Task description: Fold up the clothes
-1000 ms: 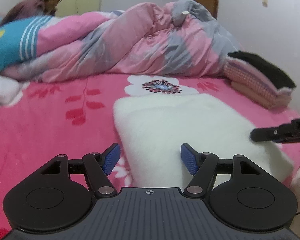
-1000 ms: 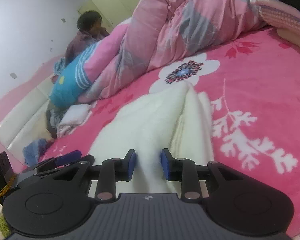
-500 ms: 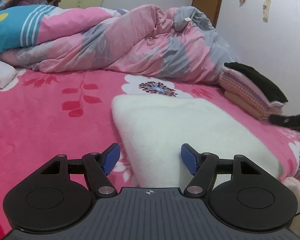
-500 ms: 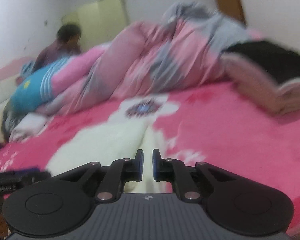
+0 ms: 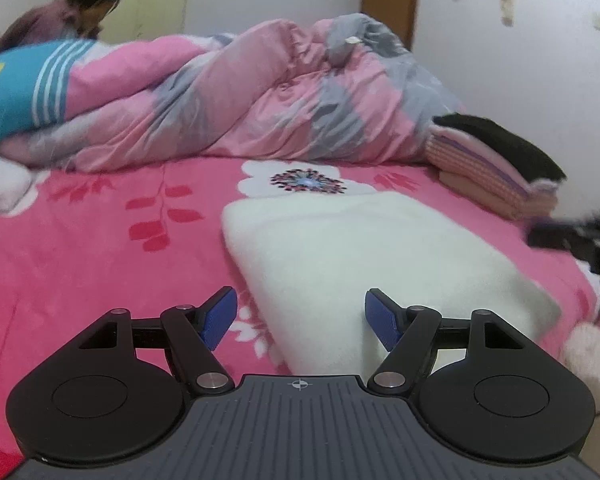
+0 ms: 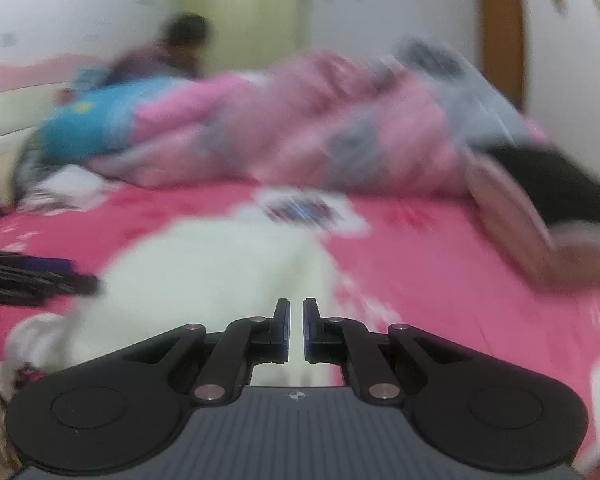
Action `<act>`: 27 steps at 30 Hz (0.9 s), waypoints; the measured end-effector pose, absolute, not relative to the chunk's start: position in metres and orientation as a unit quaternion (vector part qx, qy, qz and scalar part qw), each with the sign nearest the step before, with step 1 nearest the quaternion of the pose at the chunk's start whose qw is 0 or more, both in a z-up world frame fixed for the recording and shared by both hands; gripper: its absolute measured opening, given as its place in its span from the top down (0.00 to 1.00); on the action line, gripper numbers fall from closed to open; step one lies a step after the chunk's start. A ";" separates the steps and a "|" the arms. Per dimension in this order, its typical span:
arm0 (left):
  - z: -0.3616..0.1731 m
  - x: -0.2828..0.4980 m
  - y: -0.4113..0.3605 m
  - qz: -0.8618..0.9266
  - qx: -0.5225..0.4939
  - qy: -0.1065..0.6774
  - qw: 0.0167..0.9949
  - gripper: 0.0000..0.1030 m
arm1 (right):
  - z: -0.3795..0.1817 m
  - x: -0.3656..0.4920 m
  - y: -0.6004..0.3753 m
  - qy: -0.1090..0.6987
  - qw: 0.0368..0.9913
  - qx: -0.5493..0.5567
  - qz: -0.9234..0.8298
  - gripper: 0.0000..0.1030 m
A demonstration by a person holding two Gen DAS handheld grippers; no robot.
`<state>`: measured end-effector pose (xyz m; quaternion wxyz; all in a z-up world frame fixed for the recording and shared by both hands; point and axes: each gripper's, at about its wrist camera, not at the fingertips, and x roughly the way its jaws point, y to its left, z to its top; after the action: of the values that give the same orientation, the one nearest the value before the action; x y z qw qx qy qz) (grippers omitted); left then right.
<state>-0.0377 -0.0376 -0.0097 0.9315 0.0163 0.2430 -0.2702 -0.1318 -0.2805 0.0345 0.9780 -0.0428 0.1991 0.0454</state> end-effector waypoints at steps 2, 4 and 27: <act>-0.012 -0.044 -0.039 -0.274 0.028 0.240 0.931 0.31 | 0.028 -0.125 -0.262 0.198 0.975 -0.075 0.071 0.94; -0.015 -0.050 -0.040 -0.277 0.038 0.238 0.930 0.29 | 0.014 -0.114 -0.258 0.217 0.970 -0.090 0.068 0.95; -0.036 -0.070 -0.004 -0.314 -0.020 0.301 0.901 0.28 | -0.006 -0.161 -0.269 0.303 0.950 0.017 0.067 0.93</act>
<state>-0.0701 -0.0044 -0.0363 0.9005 -0.0198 0.3007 -0.3135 -0.1615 -0.2693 -0.0064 0.9503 0.0173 0.3035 0.0673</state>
